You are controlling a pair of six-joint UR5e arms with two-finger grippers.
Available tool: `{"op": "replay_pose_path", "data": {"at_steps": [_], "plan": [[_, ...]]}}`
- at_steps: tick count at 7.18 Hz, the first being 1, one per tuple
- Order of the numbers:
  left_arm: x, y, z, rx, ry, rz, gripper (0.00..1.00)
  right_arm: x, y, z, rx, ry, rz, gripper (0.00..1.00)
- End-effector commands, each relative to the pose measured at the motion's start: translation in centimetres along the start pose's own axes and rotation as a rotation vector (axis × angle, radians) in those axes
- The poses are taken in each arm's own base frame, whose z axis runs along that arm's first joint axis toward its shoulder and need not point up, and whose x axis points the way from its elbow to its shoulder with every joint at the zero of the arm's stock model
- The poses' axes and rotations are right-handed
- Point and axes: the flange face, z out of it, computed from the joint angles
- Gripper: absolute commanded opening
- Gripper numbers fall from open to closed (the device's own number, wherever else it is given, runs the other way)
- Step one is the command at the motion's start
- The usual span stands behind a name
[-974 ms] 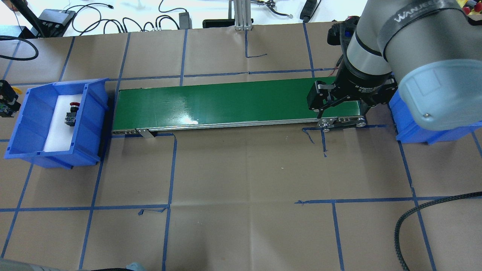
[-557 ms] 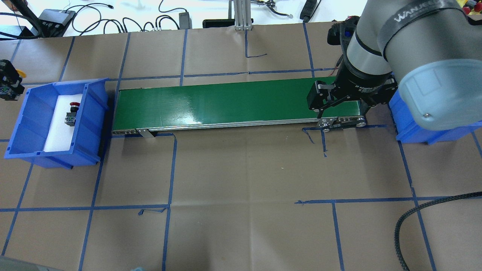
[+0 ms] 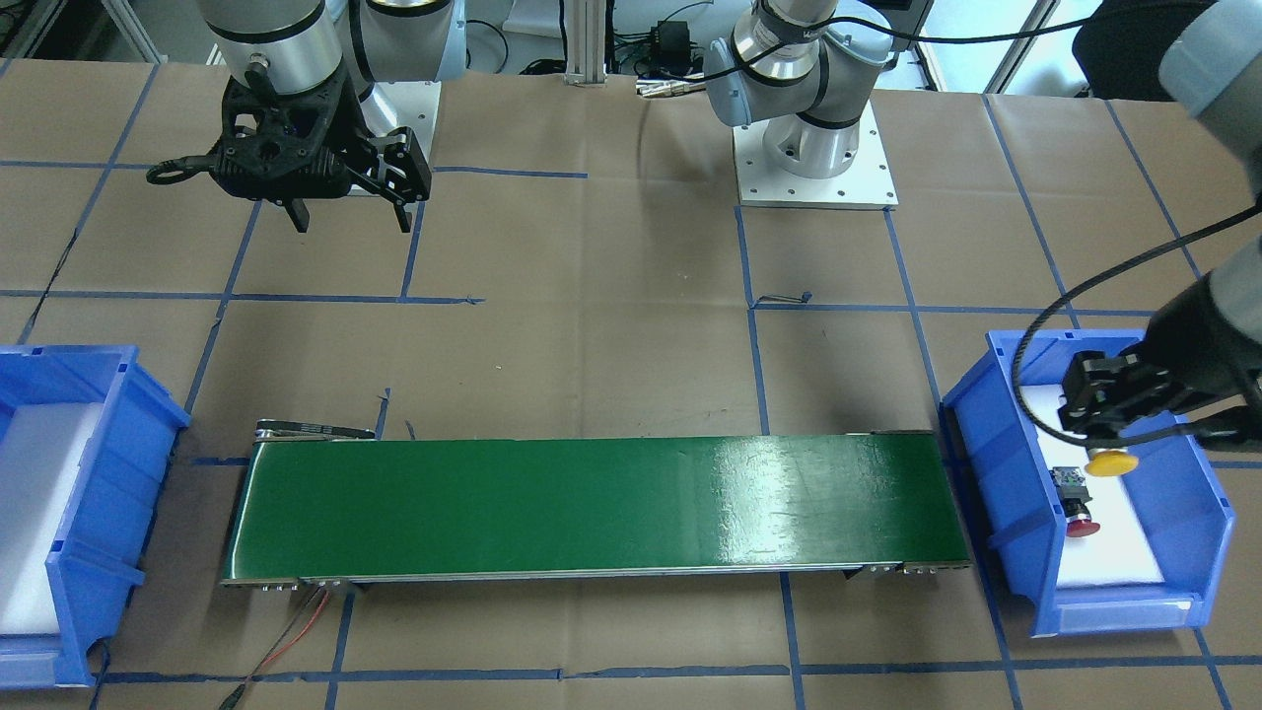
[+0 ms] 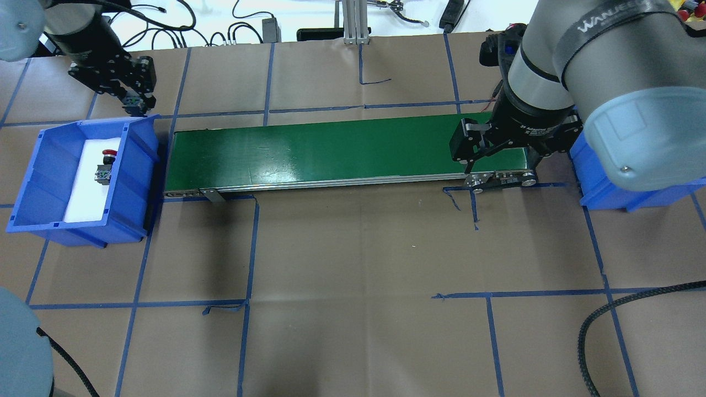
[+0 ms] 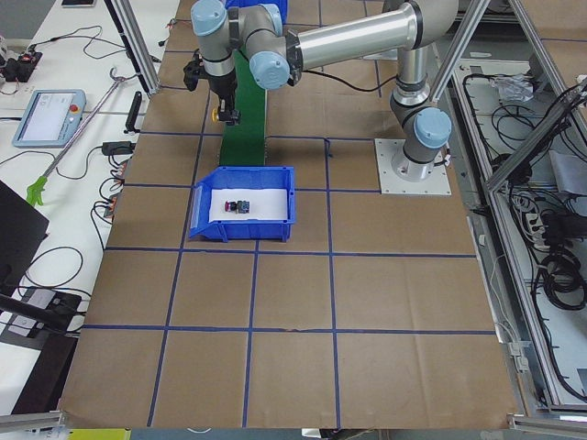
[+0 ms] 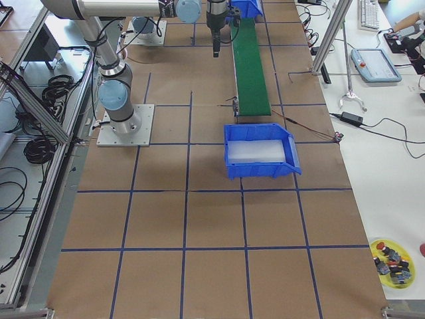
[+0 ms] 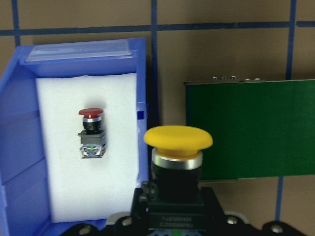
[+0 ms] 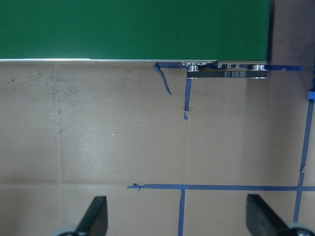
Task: Transport two buttons from left to right
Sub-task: 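Lift the yellow button and carry it toward the conveyor belt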
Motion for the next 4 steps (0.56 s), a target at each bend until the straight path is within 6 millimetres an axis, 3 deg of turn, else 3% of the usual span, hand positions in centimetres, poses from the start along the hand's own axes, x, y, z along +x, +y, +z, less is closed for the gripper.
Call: {"op": "replay_pose_path", "data": {"at_steps": [1, 3, 4], "plan": [[2.9, -0.6, 5.2, -0.061, 0.011, -0.041, 0.00, 0.0, 0.0, 0.0, -0.001, 0.000, 0.000, 1.00], [5.5, -0.6, 9.4, -0.009, -0.003, -0.035, 0.00, 0.0, 0.0, 0.0, 0.001, 0.000, 0.000, 1.00], [5.6, 0.2, 11.5, 0.009, -0.007, -0.033, 0.00, 0.0, 0.0, 0.0, 0.001, 0.001, 0.000, 1.00]]}}
